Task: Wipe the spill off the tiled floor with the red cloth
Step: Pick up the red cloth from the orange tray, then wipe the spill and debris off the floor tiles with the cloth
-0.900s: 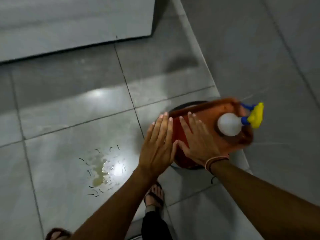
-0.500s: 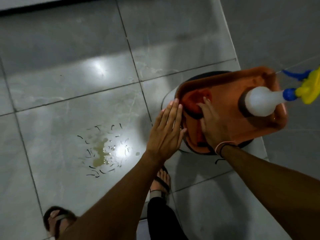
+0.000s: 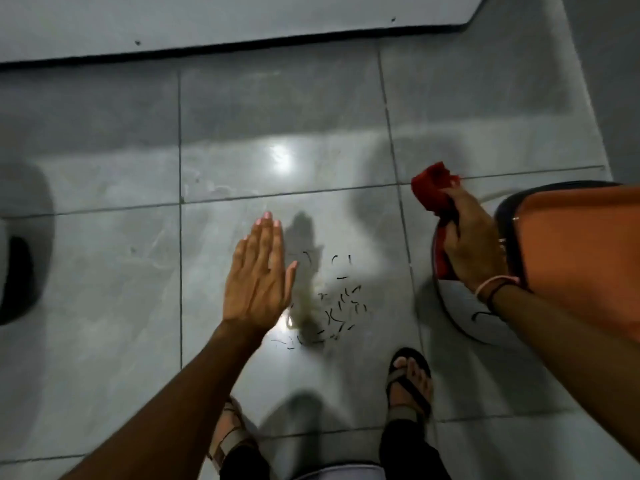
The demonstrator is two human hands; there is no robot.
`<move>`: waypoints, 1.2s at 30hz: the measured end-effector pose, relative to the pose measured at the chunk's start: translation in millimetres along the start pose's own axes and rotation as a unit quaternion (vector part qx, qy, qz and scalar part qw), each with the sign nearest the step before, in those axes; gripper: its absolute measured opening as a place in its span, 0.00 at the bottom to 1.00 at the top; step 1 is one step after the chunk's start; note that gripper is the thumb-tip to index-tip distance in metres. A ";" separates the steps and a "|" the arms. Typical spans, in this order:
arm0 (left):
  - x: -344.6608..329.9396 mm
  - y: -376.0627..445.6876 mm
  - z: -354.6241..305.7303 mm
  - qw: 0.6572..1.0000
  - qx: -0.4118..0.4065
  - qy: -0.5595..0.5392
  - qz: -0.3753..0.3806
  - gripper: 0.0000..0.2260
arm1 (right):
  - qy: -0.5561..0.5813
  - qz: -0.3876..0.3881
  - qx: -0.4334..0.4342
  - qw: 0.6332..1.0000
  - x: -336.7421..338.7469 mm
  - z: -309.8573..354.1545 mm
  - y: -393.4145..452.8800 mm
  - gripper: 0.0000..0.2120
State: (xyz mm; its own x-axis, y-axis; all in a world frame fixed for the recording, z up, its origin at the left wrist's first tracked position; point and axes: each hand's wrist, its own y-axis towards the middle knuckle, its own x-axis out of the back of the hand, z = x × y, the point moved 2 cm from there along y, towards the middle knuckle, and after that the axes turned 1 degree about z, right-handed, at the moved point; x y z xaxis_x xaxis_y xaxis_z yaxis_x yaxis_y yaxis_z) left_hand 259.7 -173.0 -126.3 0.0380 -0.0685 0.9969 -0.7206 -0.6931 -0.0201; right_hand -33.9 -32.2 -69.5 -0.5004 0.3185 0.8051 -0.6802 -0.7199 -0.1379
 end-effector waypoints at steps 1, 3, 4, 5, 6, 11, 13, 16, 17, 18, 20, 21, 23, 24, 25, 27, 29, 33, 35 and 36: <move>-25.9 -12.4 21.5 1.000 0.010 0.004 0.008 0.31 | 0.004 0.008 0.000 1.000 -38.0 -5.4 -1.2 0.23; -79.5 -37.1 59.6 0.999 0.027 0.015 0.027 0.32 | 0.020 0.014 -0.014 1.000 -109.2 -27.7 -3.4 0.24; -110.2 -51.1 76.6 0.999 0.032 0.019 0.033 0.32 | 0.021 0.019 -0.027 0.999 -144.5 -45.1 -5.3 0.24; -140.0 -64.5 92.8 0.998 0.040 0.021 0.039 0.32 | 0.020 0.029 -0.036 0.999 -175.3 -66.2 -5.6 0.25; -167.1 -77.3 106.6 0.998 0.045 0.019 0.050 0.32 | 0.013 0.044 -0.044 0.998 -200.4 -88.4 -6.2 0.27; -250.6 -124.0 147.3 0.996 0.066 0.004 0.055 0.32 | -0.109 0.088 0.002 0.990 -262.3 -151.7 -8.6 0.26; -260.8 -129.1 154.2 0.999 0.041 0.002 0.026 0.31 | -0.152 0.068 0.048 0.985 -270.2 -143.4 0.7 0.29; -265.6 -131.7 166.0 1.000 -0.003 -0.013 0.012 0.32 | -0.177 0.090 0.103 0.975 -285.0 -114.9 27.2 0.33; -266.2 -131.8 169.6 1.000 -0.012 -0.017 0.015 0.32 | -0.183 0.103 0.121 0.970 -292.4 -101.5 37.8 0.33; -267.2 -131.0 172.8 0.999 -0.020 -0.020 0.019 0.32 | -0.190 0.112 0.143 0.965 -301.5 -87.4 48.5 0.33; -267.3 -130.7 179.9 0.999 -0.038 -0.021 0.020 0.31 | -0.201 0.125 0.192 0.952 -323.9 -52.8 60.6 0.33; -266.5 -129.6 184.0 0.999 -0.048 -0.019 0.017 0.30 | -0.206 0.131 0.222 0.944 -336.8 -33.8 62.3 0.33; -266.0 -128.8 191.4 0.998 -0.066 -0.011 0.017 0.29 | -0.212 0.151 0.283 0.923 -361.5 1.5 58.4 0.36; -266.1 -129.6 193.2 0.997 -0.072 -0.011 0.017 0.29 | -0.214 0.156 0.314 0.912 -373.8 15.2 52.4 0.36; -266.2 -129.7 192.9 0.997 -0.075 -0.012 0.013 0.29 | -0.215 0.157 0.343 0.901 -384.5 25.9 43.6 0.35; -269.4 -129.1 189.9 0.998 -0.062 -0.014 -0.004 0.29 | -0.213 0.153 0.400 0.878 -400.2 37.2 16.4 0.32; -272.0 -131.6 187.9 0.998 -0.046 -0.028 -0.018 0.29 | -0.228 0.166 0.464 0.840 -409.9 34.1 -17.4 0.30; -274.0 -131.6 188.1 0.998 -0.045 -0.043 -0.028 0.29 | -0.239 0.173 0.563 0.772 -404.6 15.5 -18.1 0.28; -274.9 -132.0 189.5 0.998 -0.038 -0.049 -0.023 0.30 | -0.250 0.142 0.529 0.798 -396.5 6.3 17.1 0.27; -275.2 -131.9 189.5 0.998 -0.034 -0.050 -0.020 0.30 | -0.250 0.110 0.488 0.829 -391.4 4.7 40.4 0.27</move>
State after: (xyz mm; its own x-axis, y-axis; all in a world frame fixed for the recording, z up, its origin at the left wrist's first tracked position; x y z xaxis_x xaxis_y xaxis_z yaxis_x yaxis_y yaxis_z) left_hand 475.5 -198.8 -412.4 0.1350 -0.1154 0.9841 -0.7618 -0.6472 0.0286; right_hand 137.0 -188.9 -387.4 -0.1045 -0.0057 0.9945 0.2782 -0.9602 0.0237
